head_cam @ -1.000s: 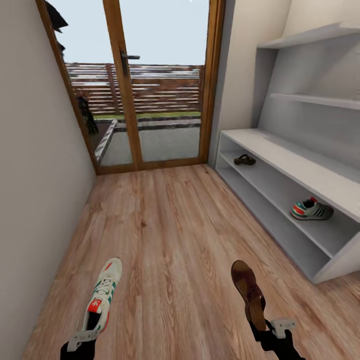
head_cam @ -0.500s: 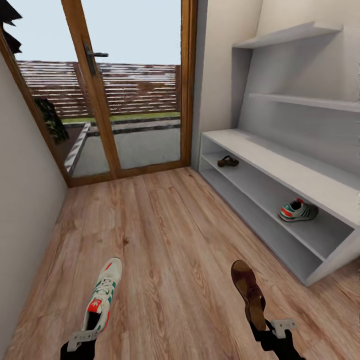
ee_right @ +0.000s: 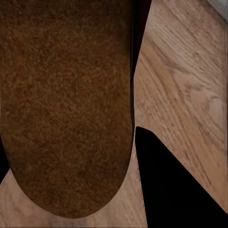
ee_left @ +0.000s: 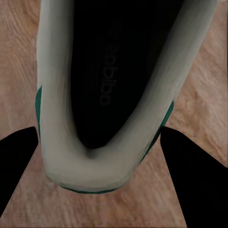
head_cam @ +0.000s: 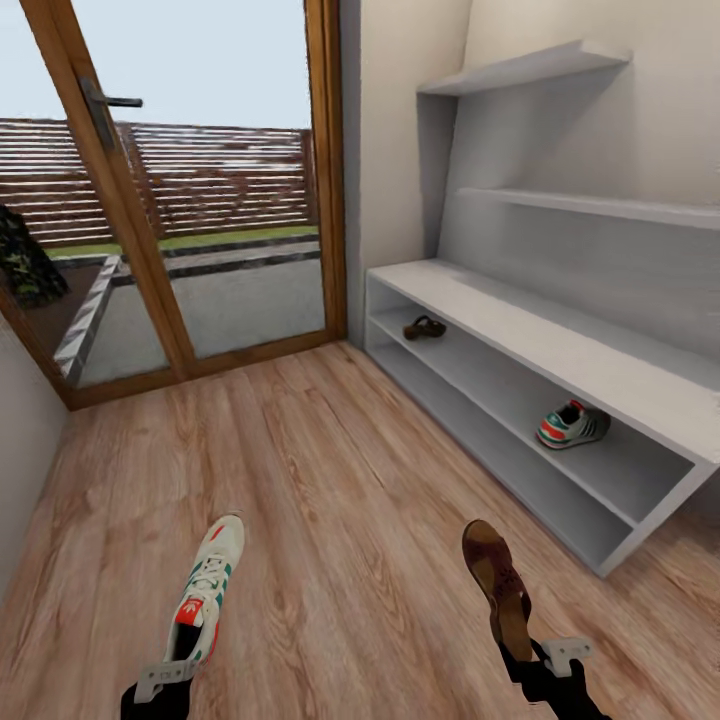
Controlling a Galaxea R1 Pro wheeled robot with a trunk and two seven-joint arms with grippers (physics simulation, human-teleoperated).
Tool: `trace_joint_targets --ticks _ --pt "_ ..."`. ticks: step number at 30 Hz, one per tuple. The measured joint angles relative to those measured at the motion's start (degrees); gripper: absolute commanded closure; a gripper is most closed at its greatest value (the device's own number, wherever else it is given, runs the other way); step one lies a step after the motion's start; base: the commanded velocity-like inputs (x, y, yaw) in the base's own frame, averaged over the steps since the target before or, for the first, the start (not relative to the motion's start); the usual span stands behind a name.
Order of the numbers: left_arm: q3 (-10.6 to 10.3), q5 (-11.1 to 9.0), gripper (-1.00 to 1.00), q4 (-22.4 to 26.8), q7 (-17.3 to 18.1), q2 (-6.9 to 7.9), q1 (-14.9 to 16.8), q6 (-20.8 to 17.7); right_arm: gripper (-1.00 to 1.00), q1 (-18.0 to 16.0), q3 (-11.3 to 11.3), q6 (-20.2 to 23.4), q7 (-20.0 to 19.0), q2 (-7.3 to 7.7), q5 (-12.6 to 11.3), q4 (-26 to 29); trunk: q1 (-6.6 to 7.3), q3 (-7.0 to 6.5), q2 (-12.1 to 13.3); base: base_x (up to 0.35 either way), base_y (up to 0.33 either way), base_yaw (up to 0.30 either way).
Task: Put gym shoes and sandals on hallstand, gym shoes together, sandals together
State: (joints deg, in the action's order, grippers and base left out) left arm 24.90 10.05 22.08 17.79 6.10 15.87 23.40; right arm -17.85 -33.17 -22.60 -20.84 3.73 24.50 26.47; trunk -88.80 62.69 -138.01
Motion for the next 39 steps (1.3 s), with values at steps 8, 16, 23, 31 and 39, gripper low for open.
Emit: trace_joint_targets --ticks 8,16,23,31,39 --pt "0.0 0.0 1.00 0.1 0.0 0.00 0.0 0.0 1.00 0.0 0.0 0.0 0.0 0.08 0.0 0.0 0.00 0.00 0.0 0.306 0.162 -0.266" --pt "0.0 0.0 1.00 0.0 0.0 0.00 0.0 0.0 1.00 0.0 0.0 0.0 0.0 0.09 0.0 0.0 0.00 0.00 0.0 0.283 0.233 -0.266" --pt "0.0 0.0 1.00 0.0 0.0 0.00 0.0 0.0 1.00 0.0 0.0 0.0 0.0 0.09 0.0 0.0 0.00 0.00 0.0 0.280 0.241 -0.266" --pt "0.0 0.0 1.00 0.1 0.0 0.00 0.0 0.0 1.00 0.0 0.0 0.0 0.0 0.09 0.0 0.0 0.00 0.00 0.0 0.278 0.242 -0.266" --pt "0.0 0.0 1.00 0.0 0.0 0.00 0.0 0.0 1.00 0.0 0.0 0.0 0.0 0.09 -0.1 0.0 -0.01 0.00 0.0 0.224 0.272 -0.266"
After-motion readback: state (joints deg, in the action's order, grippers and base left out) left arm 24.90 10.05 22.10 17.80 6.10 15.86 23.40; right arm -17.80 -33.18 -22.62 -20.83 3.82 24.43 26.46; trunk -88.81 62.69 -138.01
